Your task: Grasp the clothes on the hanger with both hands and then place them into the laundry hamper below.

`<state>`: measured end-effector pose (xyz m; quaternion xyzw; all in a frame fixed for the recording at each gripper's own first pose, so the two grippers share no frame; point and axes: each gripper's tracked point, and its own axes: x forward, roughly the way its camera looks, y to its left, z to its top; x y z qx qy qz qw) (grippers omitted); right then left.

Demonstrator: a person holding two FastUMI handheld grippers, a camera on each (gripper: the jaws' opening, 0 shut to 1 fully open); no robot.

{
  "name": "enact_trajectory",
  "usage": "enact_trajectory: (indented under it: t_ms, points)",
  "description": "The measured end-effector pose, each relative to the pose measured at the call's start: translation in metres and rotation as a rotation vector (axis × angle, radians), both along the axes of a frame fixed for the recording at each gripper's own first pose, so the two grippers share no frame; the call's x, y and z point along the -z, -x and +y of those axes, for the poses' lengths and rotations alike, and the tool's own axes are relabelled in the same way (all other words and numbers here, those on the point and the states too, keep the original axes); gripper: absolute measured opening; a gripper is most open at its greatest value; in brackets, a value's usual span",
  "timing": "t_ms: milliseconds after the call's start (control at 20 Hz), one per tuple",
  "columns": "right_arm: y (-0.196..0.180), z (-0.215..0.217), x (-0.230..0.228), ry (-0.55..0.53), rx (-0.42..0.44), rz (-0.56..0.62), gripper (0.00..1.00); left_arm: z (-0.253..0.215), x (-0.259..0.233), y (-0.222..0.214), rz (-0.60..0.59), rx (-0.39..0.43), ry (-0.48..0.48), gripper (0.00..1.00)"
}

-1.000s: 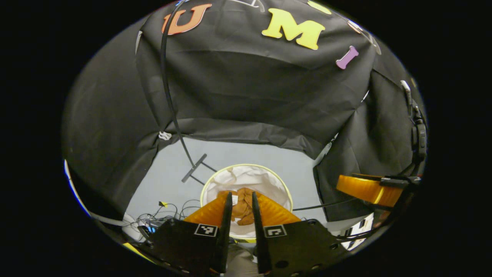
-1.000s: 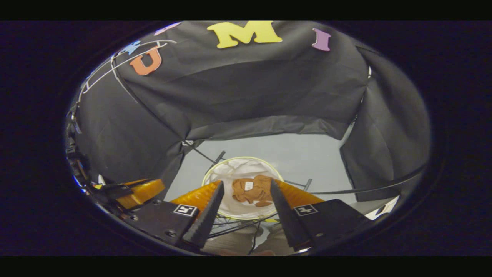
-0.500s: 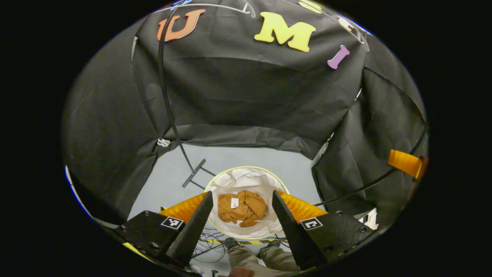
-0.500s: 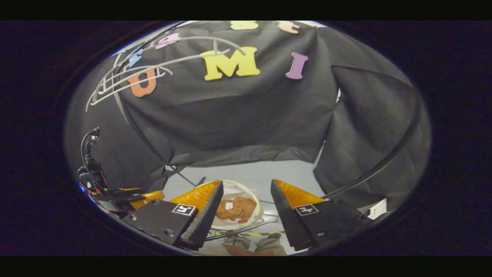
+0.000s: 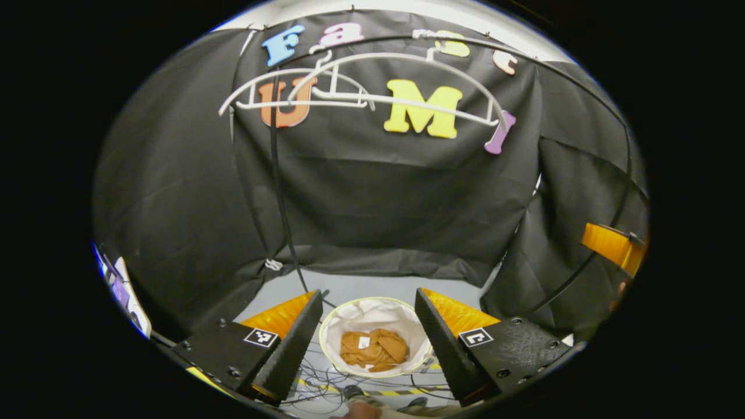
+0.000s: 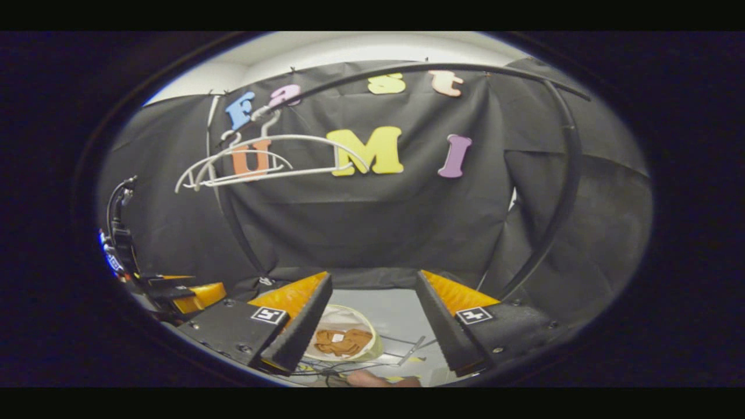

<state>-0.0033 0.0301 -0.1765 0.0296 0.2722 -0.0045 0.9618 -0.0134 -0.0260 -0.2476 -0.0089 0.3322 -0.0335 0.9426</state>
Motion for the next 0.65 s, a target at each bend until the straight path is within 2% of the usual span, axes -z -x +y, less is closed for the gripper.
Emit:
enact_trajectory:
  t_ms: [200,250,400,450,500,650]
  points:
    - [0.028,-0.021,-0.040,-0.001,-0.060,-0.109,0.98,-0.007,-0.044,0.034,-0.126,-0.076,-0.016,0.97]
    - [0.033,-0.027,-0.047,-0.003,-0.075,-0.132,1.00,-0.008,-0.056,0.043,-0.154,-0.091,-0.019,1.00]
    - [0.044,-0.036,-0.075,-0.017,-0.115,-0.192,0.99,-0.009,-0.097,0.063,-0.243,-0.107,-0.065,1.00]
    - [0.046,-0.041,-0.084,-0.015,-0.124,-0.213,0.99,-0.011,-0.112,0.071,-0.281,-0.102,-0.082,0.97]
    - [0.047,-0.049,-0.094,-0.012,-0.121,-0.237,1.00,-0.012,-0.127,0.078,-0.312,-0.097,-0.096,1.00]
    - [0.046,-0.072,-0.124,-0.001,-0.106,-0.295,0.99,-0.017,-0.169,0.089,-0.384,-0.095,-0.113,1.00]
